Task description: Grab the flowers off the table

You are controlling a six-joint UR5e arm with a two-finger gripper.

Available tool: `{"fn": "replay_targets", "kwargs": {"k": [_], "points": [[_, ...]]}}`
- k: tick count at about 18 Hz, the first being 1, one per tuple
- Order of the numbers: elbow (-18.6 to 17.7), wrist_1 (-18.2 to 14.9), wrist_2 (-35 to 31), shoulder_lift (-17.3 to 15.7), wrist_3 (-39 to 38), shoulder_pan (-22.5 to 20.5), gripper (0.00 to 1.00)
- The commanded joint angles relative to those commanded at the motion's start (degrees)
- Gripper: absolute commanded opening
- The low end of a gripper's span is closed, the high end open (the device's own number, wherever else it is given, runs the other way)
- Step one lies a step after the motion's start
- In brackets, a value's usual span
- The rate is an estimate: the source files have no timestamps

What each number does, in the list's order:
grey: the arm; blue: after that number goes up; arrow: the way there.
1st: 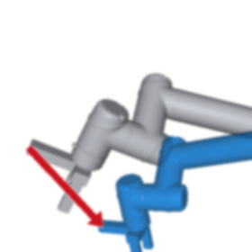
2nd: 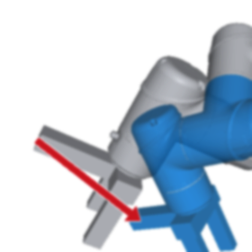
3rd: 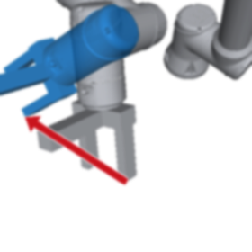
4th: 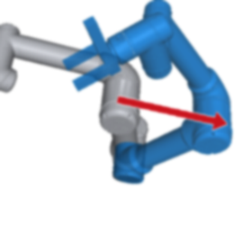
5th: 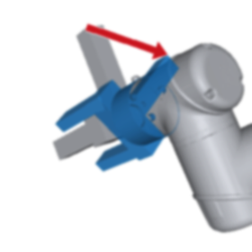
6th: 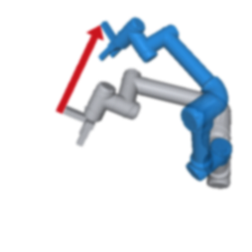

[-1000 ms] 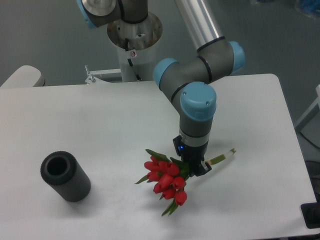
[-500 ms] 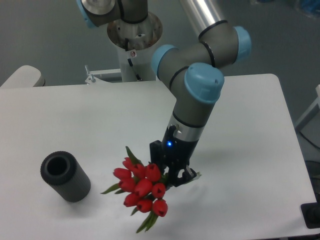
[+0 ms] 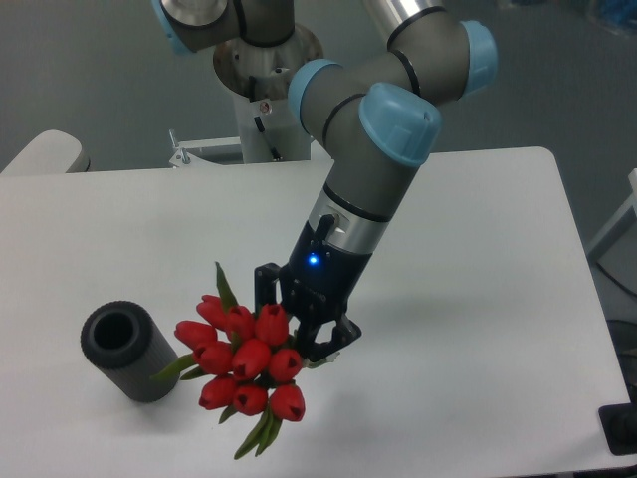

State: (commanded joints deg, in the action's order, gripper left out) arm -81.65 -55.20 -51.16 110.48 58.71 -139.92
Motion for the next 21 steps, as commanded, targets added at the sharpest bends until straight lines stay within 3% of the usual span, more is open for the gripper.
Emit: {"fn": "replay_targets", "kwargs": {"k": [4, 21], "points": [[-0.44, 0.00, 3.34, -0.88, -1.14, -0.18, 0.34], [-0.17, 0.61, 4.93, -1.14, -0.53, -0.17, 0.34]]}}
